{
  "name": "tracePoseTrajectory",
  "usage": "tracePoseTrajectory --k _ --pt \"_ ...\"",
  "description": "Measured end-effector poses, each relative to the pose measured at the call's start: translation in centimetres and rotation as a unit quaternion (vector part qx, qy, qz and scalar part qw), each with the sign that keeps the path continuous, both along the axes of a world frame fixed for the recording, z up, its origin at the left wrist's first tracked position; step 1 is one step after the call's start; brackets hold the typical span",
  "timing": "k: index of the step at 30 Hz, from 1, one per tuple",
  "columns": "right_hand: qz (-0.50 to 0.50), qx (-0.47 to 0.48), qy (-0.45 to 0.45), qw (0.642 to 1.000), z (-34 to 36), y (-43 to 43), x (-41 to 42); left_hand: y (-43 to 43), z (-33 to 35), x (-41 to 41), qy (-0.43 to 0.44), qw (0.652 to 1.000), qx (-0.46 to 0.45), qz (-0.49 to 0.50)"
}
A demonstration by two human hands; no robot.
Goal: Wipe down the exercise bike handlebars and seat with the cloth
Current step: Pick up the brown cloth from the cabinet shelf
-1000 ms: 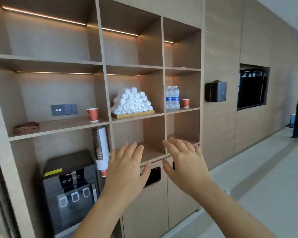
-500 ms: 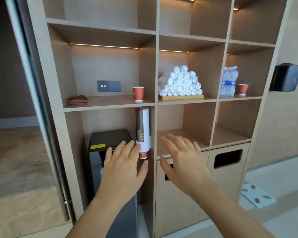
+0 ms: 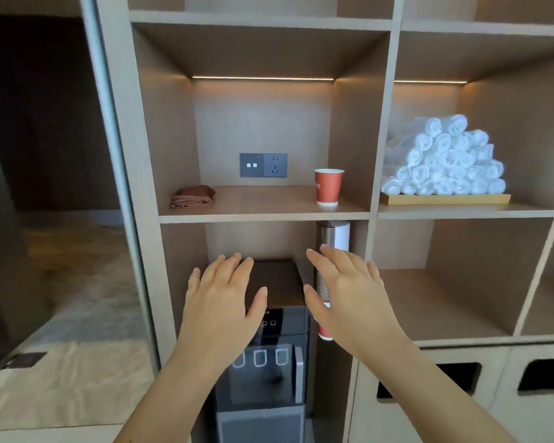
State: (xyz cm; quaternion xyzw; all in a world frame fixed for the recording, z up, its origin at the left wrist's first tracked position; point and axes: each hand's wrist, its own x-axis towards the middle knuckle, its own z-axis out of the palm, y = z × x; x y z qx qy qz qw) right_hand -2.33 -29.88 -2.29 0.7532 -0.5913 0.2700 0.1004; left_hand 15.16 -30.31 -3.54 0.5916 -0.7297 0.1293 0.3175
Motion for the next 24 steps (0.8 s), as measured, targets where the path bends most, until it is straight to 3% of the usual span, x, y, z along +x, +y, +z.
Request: tracePoseTrajectory --k 10,24 --pt "0.087 -0.007 0.008 0.996 0.2 -10.2 9.1 -7.8 0.5 8.2 -0.001 0.997 -0.031 0.071" --pt "0.071 -0.018 -0.029 0.997 1.0 -22.0 19.6 -20.3 1.3 18.1 -0.071 0.994 -0.083 0.000"
